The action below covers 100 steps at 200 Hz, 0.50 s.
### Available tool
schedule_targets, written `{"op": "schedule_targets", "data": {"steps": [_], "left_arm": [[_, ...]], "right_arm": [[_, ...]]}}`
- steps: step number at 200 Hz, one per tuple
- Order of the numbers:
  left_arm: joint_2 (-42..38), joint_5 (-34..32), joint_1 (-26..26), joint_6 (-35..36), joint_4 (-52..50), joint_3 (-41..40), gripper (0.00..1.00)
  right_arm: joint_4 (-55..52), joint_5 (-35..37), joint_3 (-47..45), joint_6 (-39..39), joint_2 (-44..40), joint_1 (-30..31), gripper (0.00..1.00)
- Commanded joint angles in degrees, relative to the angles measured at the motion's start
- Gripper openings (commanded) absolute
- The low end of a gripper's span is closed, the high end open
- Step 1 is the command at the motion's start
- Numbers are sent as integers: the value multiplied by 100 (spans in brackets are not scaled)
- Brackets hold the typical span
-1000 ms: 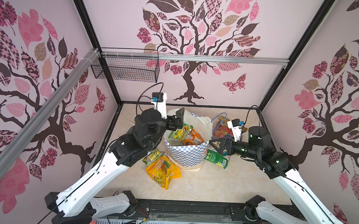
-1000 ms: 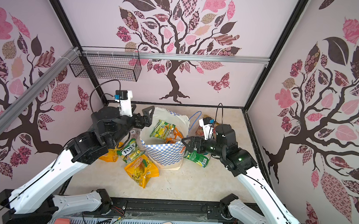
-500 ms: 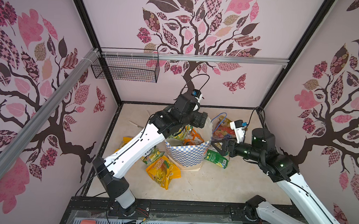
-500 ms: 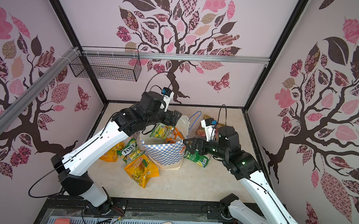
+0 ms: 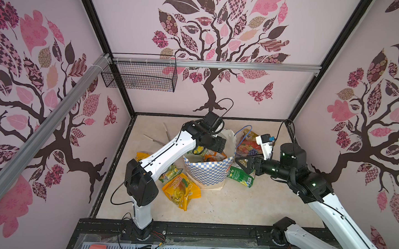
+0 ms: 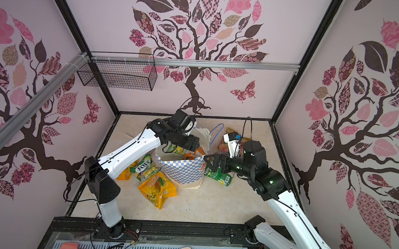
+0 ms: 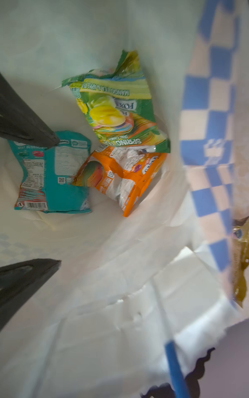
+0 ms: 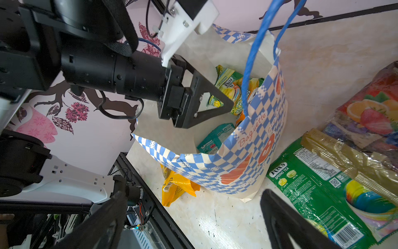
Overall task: Take the snacks out of the paper bag
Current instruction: Move the paper bag to the center of the table.
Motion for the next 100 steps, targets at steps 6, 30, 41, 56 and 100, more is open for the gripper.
{"op": "schedule_targets", "data": {"steps": [6,30,41,56,100], "left_arm": [[180,123,-9,143,-194,-342,83],[327,-18,-14,253,-255,-457,84],[417,-169,-8,333,-314,-438,84],[561,-246,-9,436,-438,-396,85],[895,-304,-15,727,-576,-444,85]], "right_arm": [[-25,39,-9,-31,7,23,100],[-17,22,-9,-22,11,21,100],[-15,31,-4,-14,17,28,100],[-13,30,-9,-4,3,21,100],[-5,40,-9,13,0,22,99]]}}
